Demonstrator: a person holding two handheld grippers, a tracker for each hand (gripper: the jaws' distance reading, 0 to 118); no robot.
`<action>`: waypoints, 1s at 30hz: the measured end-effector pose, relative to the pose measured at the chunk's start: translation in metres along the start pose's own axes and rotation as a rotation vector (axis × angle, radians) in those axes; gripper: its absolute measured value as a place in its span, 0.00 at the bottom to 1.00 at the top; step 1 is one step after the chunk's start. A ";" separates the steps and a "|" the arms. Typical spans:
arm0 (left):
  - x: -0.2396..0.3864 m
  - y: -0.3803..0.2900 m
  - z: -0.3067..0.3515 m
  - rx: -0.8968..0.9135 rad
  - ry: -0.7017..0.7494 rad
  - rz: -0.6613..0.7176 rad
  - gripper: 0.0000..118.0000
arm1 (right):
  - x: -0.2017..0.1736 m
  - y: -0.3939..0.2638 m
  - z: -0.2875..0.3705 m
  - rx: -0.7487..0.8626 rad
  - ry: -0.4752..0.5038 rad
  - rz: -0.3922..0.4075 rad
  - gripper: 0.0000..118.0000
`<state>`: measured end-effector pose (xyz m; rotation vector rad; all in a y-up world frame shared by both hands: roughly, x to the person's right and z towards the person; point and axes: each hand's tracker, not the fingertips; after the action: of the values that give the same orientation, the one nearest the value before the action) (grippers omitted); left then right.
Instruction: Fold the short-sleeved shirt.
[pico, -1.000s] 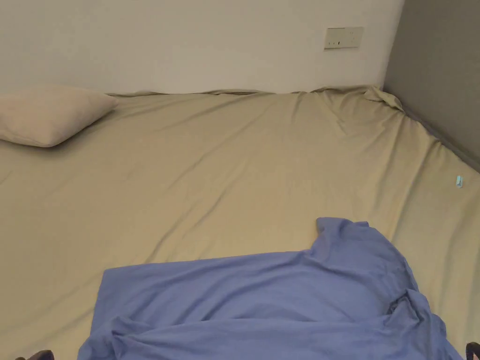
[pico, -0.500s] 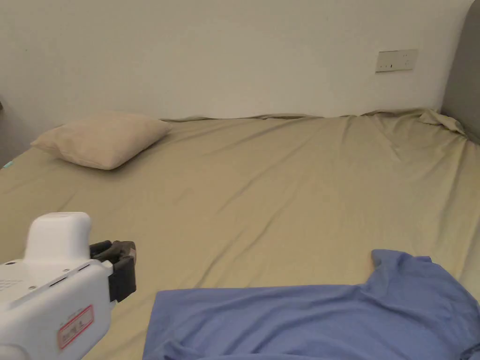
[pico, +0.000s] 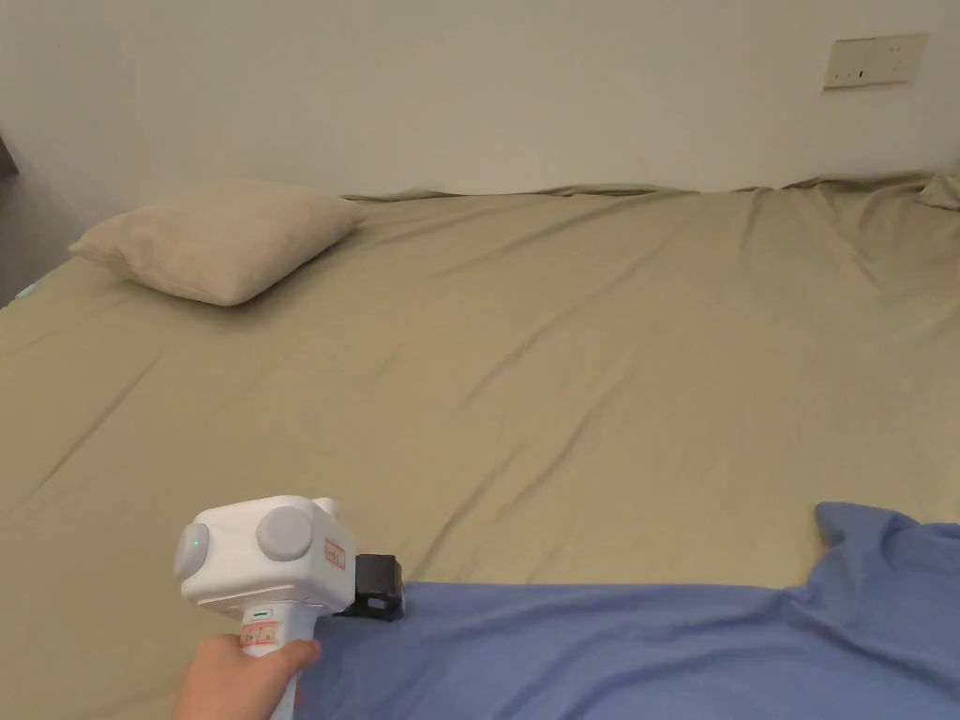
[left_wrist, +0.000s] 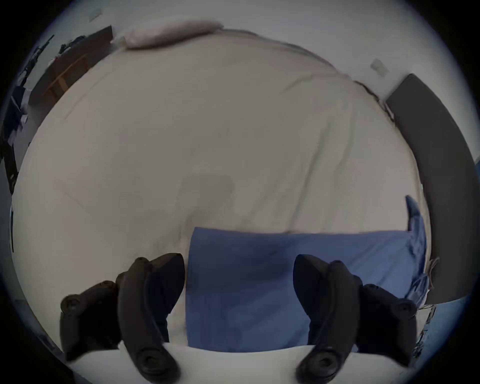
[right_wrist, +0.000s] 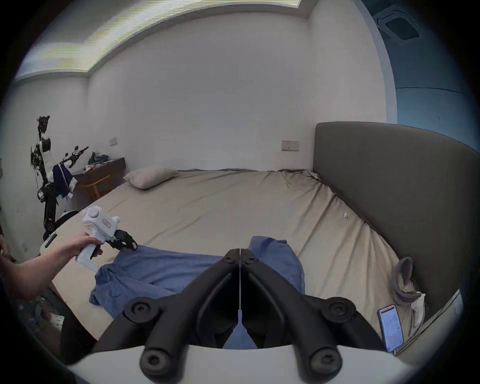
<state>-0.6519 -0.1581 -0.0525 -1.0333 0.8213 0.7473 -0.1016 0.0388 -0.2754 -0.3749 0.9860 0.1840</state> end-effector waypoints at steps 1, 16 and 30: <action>0.000 -0.001 -0.003 -0.001 -0.001 -0.009 0.82 | -0.002 -0.001 -0.004 -0.010 0.009 -0.002 0.03; 0.015 -0.028 0.089 0.194 -0.154 -0.070 0.01 | 0.074 0.014 -0.129 -0.228 -0.019 -0.145 0.88; 0.032 -0.029 0.104 0.205 -0.188 -0.070 0.01 | 0.158 -0.055 -0.373 -0.889 -0.140 -0.253 0.02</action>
<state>-0.5884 -0.0663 -0.0382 -0.7918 0.6809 0.6748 -0.2883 -0.1595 -0.5800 -1.2740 0.6642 0.4111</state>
